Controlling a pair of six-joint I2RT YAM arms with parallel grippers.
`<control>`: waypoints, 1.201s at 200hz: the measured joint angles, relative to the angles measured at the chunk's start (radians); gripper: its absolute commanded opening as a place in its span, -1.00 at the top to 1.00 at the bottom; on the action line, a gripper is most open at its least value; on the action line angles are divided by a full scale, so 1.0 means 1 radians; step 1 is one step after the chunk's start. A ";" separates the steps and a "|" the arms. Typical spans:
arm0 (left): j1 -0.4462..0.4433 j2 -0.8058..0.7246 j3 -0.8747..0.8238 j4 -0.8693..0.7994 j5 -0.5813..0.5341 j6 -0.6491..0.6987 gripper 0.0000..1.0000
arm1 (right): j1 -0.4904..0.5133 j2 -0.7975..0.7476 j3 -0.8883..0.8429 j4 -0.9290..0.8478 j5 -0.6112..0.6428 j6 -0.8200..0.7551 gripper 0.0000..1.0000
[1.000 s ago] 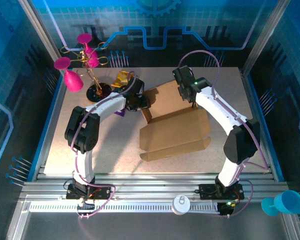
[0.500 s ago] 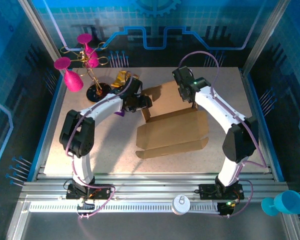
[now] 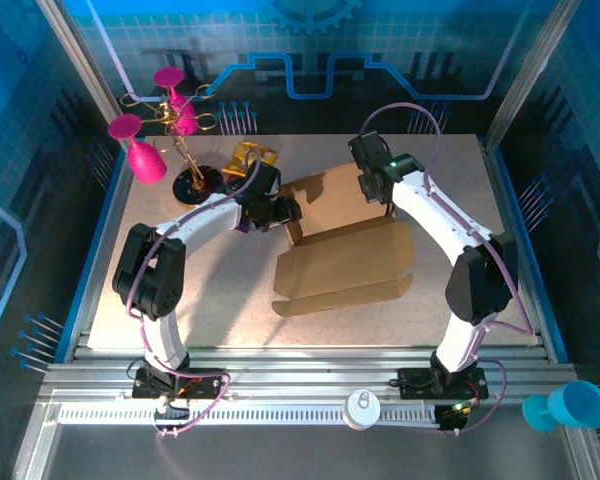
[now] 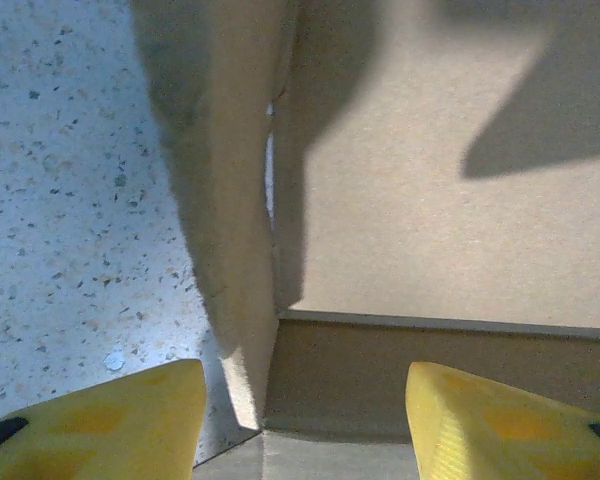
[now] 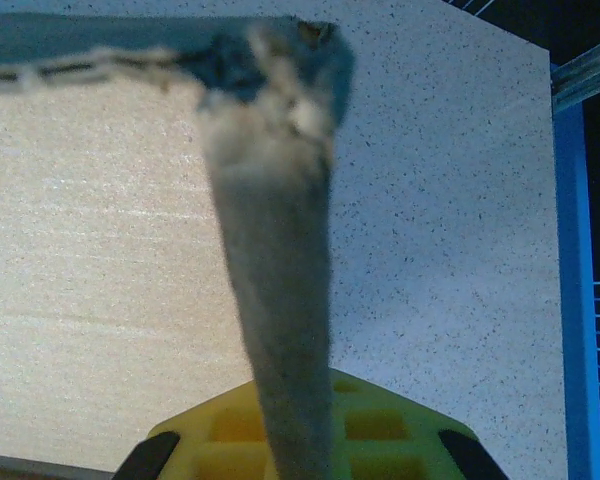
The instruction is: Fold the paper box
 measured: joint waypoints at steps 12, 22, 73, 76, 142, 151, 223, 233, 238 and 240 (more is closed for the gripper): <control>0.000 0.003 0.000 0.010 0.006 -0.004 -0.11 | -0.004 0.006 0.000 -0.001 -0.003 0.000 1.00; 0.000 0.008 0.000 0.017 0.011 -0.008 -0.10 | -0.007 0.012 0.000 -0.004 -0.003 0.000 1.00; -0.002 0.028 -0.003 0.014 0.005 -0.023 -0.04 | -0.022 0.031 0.000 -0.007 -0.006 -0.015 1.00; -0.002 0.029 -0.003 0.014 0.003 -0.023 -0.04 | -0.022 0.032 0.000 -0.007 -0.006 -0.016 1.00; -0.006 0.064 -0.013 0.014 -0.016 -0.023 0.23 | -0.023 0.039 0.000 -0.008 -0.025 -0.019 1.00; -0.008 0.072 -0.013 0.014 -0.020 -0.023 0.26 | -0.023 0.039 0.000 -0.008 -0.026 -0.019 1.00; -0.027 0.098 -0.013 0.039 -0.085 -0.025 0.56 | -0.024 0.039 0.000 -0.016 -0.029 -0.019 1.00; -0.031 0.106 -0.013 0.045 -0.098 -0.025 0.59 | -0.024 0.039 0.000 -0.017 -0.029 -0.019 1.00; -0.032 0.110 -0.013 0.047 -0.104 -0.026 0.61 | -0.024 0.039 0.000 -0.019 -0.030 -0.019 1.00; -0.033 0.112 -0.013 0.048 -0.106 -0.026 0.62 | -0.024 0.039 0.000 -0.019 -0.030 -0.019 1.00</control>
